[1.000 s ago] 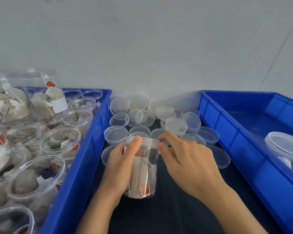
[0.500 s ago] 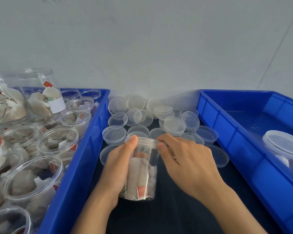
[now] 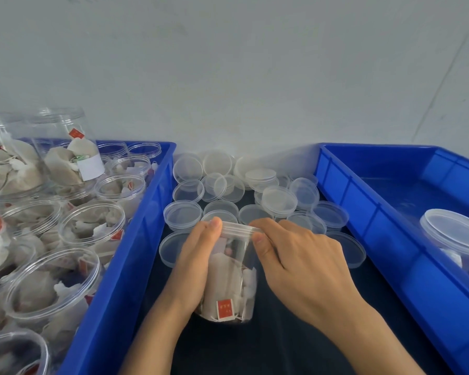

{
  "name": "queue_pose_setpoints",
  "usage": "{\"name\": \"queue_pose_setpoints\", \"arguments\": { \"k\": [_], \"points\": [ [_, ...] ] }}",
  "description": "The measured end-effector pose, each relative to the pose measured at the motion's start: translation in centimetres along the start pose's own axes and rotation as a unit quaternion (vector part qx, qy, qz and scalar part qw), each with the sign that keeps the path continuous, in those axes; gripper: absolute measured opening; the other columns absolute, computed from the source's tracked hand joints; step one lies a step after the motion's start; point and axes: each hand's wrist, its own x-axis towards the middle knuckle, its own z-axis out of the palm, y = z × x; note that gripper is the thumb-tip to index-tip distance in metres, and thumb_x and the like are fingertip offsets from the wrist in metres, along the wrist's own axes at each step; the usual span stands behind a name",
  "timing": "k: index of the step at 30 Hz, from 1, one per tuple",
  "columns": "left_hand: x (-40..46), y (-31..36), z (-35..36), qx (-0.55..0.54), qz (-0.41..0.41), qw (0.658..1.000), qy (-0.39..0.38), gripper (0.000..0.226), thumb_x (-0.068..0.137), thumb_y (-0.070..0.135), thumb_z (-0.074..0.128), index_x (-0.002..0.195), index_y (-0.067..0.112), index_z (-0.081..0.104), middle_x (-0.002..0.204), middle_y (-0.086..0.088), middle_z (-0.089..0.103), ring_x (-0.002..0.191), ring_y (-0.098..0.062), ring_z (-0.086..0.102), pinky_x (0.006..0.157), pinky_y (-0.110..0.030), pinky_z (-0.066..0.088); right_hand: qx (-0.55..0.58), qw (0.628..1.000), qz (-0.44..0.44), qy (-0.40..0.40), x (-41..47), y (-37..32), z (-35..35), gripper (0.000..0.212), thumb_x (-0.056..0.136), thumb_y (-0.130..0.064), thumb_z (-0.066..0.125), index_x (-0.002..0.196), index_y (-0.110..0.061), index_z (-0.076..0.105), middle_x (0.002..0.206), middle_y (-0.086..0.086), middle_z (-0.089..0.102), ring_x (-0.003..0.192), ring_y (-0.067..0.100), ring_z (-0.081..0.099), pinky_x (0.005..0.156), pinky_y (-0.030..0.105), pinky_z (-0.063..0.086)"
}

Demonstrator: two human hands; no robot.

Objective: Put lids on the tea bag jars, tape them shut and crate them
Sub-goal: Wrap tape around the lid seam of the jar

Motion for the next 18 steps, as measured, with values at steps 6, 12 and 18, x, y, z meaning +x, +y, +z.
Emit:
{"name": "queue_pose_setpoints", "arguments": {
  "k": [6, 12, 18],
  "points": [
    [0.1, -0.1, 0.2, 0.097, 0.048, 0.994, 0.032, 0.057, 0.088, 0.087, 0.049, 0.136, 0.057, 0.058, 0.129, 0.034, 0.066, 0.122, 0.012, 0.06, 0.11, -0.034, 0.051, -0.049, 0.999, 0.016, 0.018, -0.1, -0.8, 0.7, 0.048, 0.106, -0.056, 0.004, 0.104, -0.039, 0.049, 0.074, -0.01, 0.049, 0.058, 0.011, 0.051, 0.05, 0.026, 0.034],
    [-0.1, 0.1, 0.2, 0.156, 0.051, 0.985, 0.05, 0.088, 0.064, 0.096, 0.061, 0.138, 0.048, 0.052, 0.117, 0.022, 0.071, 0.106, 0.007, 0.068, 0.09, -0.029, 0.056, 0.107, 0.993, 0.05, -0.013, 0.0, -0.4, 1.1, 0.033, 0.101, -0.066, 0.018, 0.111, -0.043, 0.039, 0.079, -0.013, 0.06, 0.071, 0.01, 0.06, 0.063, 0.036, 0.045],
    [0.0, 0.5, -0.2, 0.089, 0.028, 0.994, 0.065, 0.06, 0.079, 0.08, 0.064, 0.119, 0.036, 0.068, 0.104, 0.023, 0.074, 0.093, 0.002, 0.073, 0.08, -0.028, 0.056, 0.221, 0.973, 0.036, -0.047, -0.4, 1.3, 0.1, 0.011, 0.1, -0.053, 0.042, 0.101, -0.045, 0.05, 0.072, -0.004, 0.061, 0.062, 0.016, 0.053, 0.059, 0.029, 0.041]
  ]
}}
